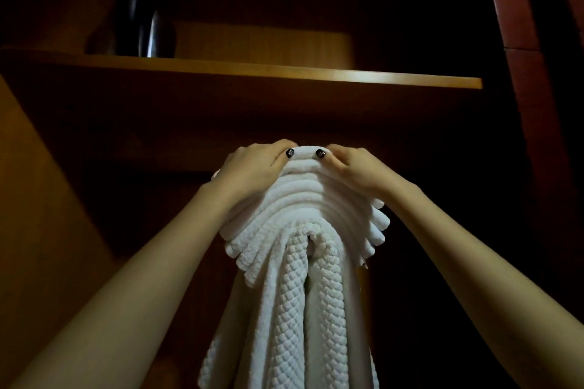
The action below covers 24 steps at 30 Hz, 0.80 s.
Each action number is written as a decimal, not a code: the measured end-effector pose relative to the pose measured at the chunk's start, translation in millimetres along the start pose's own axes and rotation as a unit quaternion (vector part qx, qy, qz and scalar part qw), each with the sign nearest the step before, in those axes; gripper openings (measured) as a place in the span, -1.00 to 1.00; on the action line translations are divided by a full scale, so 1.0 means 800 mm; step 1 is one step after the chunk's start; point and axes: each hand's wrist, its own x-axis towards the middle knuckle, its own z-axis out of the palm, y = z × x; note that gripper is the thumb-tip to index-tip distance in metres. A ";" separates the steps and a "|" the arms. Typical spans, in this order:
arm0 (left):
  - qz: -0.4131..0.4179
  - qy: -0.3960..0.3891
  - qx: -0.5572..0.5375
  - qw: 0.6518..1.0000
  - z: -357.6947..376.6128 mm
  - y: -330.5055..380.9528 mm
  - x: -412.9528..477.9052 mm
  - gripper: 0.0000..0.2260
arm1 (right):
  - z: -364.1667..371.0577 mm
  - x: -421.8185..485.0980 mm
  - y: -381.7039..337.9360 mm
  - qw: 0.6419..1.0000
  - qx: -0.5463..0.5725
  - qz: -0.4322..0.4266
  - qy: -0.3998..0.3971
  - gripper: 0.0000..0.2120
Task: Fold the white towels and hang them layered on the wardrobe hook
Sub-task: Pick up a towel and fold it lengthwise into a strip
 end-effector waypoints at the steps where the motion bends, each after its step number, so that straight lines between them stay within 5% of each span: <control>1: 0.005 0.017 0.015 1.000 0.003 0.001 -0.002 -0.70 | -0.001 -0.001 0.001 1.000 -0.002 0.000 -0.003 -0.60; 6: 0.011 0.052 0.082 0.995 0.013 0.003 -0.002 -0.71 | 0.007 0.000 0.005 0.999 -0.047 0.010 0.005 -0.60; 13: -0.054 -0.023 0.002 0.998 0.010 -0.005 -0.010 -0.68 | 0.013 0.000 0.010 0.999 -0.013 0.049 -0.018 -0.58; 18: -0.005 -0.109 -0.111 0.988 -0.008 -0.016 -0.017 -0.55 | -0.006 -0.012 -0.020 0.997 -0.012 0.062 -0.050 -0.53; 24: 0.020 0.011 -0.108 0.994 -0.041 -0.016 -0.089 -0.60 | -0.021 -0.074 -0.080 0.990 -0.142 0.020 -0.009 -0.50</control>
